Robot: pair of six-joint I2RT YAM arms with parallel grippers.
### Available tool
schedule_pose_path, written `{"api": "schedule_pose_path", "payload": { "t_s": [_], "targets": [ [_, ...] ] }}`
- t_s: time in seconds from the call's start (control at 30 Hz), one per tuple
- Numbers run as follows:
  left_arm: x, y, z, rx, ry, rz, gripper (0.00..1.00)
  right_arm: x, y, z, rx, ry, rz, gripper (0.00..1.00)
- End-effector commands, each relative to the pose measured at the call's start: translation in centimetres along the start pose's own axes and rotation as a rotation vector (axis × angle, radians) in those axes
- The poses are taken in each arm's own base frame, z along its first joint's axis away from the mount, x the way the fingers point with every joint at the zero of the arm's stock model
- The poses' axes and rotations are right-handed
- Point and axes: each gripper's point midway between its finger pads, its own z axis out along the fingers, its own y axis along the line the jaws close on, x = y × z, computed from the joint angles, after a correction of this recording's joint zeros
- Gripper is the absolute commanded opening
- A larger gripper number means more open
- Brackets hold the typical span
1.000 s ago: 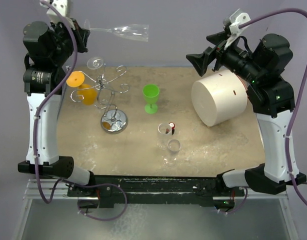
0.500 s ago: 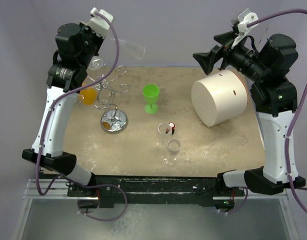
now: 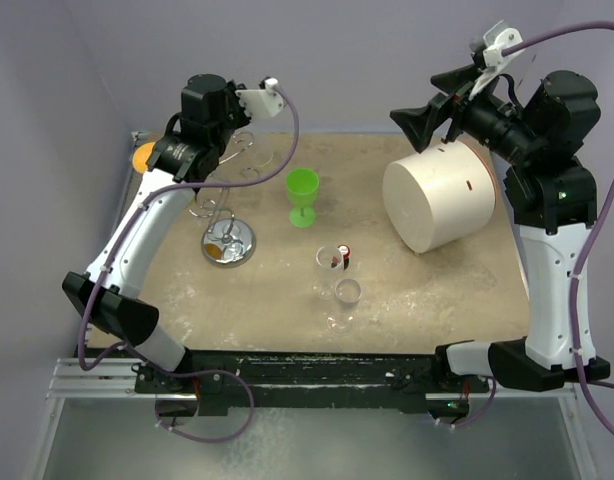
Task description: Place the wine glass upside down on the wine glass rack
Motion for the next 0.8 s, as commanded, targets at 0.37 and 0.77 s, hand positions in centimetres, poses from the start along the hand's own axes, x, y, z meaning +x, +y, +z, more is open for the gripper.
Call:
{"api": "schedule_pose_path", "payload": {
  "t_s": [0.37, 0.77],
  "targets": [
    [0.3, -0.1, -2.8, 0.031, 0.003, 0.195, 0.00, -1.6, 0.0, -0.4, -0.033, -0.070, 0.012, 0.99],
    [0.3, -1.7, -3.7, 0.106, 0.010, 0.234, 0.00, -1.6, -0.1, -0.9, -0.035, -0.078, 0.022, 0.99]
  ]
}}
